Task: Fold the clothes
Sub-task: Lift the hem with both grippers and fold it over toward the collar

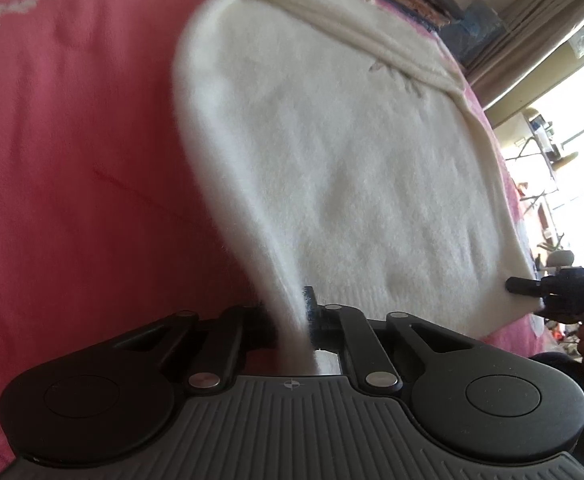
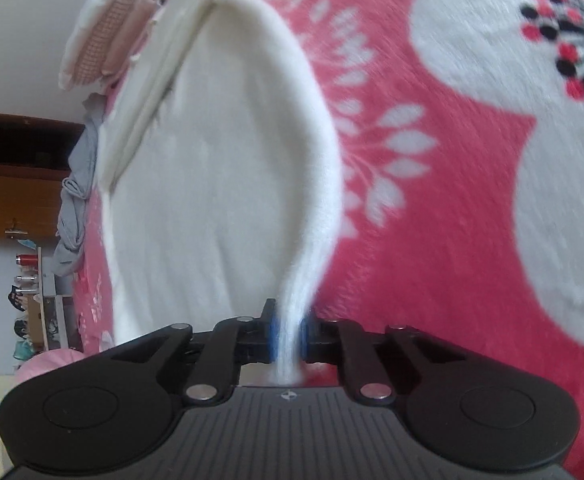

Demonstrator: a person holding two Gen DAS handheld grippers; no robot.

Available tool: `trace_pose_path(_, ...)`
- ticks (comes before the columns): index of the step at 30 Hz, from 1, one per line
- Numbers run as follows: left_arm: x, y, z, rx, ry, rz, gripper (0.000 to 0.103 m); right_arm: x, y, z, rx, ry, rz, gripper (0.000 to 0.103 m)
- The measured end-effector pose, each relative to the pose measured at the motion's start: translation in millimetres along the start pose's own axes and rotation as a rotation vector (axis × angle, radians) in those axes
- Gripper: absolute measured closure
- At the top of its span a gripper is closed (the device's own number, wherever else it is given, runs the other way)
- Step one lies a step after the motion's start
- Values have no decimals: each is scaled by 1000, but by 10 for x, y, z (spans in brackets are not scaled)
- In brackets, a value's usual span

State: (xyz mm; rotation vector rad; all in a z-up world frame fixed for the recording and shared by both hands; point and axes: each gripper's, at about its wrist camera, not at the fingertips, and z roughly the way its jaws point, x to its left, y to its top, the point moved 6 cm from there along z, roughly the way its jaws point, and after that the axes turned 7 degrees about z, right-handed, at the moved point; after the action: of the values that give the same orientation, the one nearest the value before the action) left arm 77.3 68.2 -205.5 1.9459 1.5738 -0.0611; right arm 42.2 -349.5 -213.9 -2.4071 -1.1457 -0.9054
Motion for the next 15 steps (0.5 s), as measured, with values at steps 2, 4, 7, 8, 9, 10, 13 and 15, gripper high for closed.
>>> trace_pose_path(2,-34,16,-100,-11,12,9,99,104,-57,-64,-38,-4,-32,95)
trace_pose_path(4,-48,31,-206,-18,17,5,99,187,-124,-151,-71,2,-56,96)
trace_pose_path(7,-74,59,-392,-38,19,10,99,263,-233,-290,-101,24,-69,96)
trace_pose_path(8,-89,69,-456,-48,19,15,99,279,-270,-344,-109,34,-73,96)
trace_pose_path(9,-109,79,-519,-61,19,22,99,294,-306,-398,-117,44,-76,97)
trace_pose_path(10,-131,87,-582,-76,21,33,99,303,-336,-453,-126,53,-80,97)
trace_pose_path(13,-168,87,-739,-105,32,57,99,330,-418,-602,-151,79,-91,97)
trace_pose_path(15,-176,70,-806,-111,35,58,99,352,-472,-675,-163,100,-97,97)
